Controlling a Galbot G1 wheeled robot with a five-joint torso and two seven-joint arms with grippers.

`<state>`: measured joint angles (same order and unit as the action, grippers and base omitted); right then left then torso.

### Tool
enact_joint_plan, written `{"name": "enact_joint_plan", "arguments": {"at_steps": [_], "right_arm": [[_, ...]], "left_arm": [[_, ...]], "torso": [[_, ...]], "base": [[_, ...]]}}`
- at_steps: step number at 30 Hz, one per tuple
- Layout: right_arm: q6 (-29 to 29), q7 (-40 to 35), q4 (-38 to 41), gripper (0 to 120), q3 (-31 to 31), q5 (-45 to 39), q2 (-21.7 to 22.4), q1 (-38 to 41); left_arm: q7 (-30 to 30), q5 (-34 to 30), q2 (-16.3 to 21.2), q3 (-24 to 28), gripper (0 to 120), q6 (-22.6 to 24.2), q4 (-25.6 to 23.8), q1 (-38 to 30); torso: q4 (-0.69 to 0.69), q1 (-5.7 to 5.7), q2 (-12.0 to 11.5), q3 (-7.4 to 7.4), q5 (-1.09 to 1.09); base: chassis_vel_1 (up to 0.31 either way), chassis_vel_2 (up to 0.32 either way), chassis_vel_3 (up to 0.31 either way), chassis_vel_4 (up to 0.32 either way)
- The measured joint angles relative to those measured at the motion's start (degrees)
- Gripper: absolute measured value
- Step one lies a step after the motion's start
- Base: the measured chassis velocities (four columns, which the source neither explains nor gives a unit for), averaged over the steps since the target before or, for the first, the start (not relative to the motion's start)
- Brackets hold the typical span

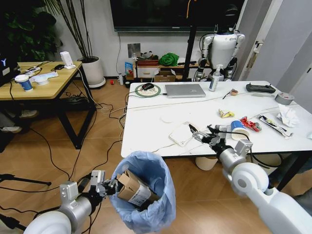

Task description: Pick up the trash bin and place the trash from the table into it.

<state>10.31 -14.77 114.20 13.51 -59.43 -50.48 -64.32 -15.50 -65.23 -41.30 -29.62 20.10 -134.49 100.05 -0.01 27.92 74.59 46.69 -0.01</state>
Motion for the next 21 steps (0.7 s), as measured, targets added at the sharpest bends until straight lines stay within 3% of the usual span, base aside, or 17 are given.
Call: {"name": "enact_joint_plan", "arguments": {"at_steps": [7, 15, 21], "right_arm": [[0.9, -0.2, -3.7, 100, -2.3, 4.8, -1.0, 0.2], [0.8, -0.2, -5.5, 100, -5.8, 2.8, -2.3, 1.1], [0.6, 2.7, -7.7, 100, -6.6, 11.4, -2.0, 2.4]], "left_arm": [[0.2, 0.1, 0.8, -1.6, 0, 0.0, -0.7, 1.2], [0.1, -0.3, 1.2, -1.4, 0, 0.0, -0.3, -0.2], [-0.2, -0.9, 1.7, -1.3, 0, 0.1, -0.2, -1.0]], "torso": [[0.0, 0.0, 0.0, 0.0, 0.0], [0.0, 0.0, 0.0, 0.0, 0.0], [0.0, 0.0, 0.0, 0.0, 0.01]], "base": [[0.0, 0.0, 0.0, 0.0], [0.0, 0.0, 0.0, 0.0], [0.0, 0.0, 0.0, 0.0]]}}
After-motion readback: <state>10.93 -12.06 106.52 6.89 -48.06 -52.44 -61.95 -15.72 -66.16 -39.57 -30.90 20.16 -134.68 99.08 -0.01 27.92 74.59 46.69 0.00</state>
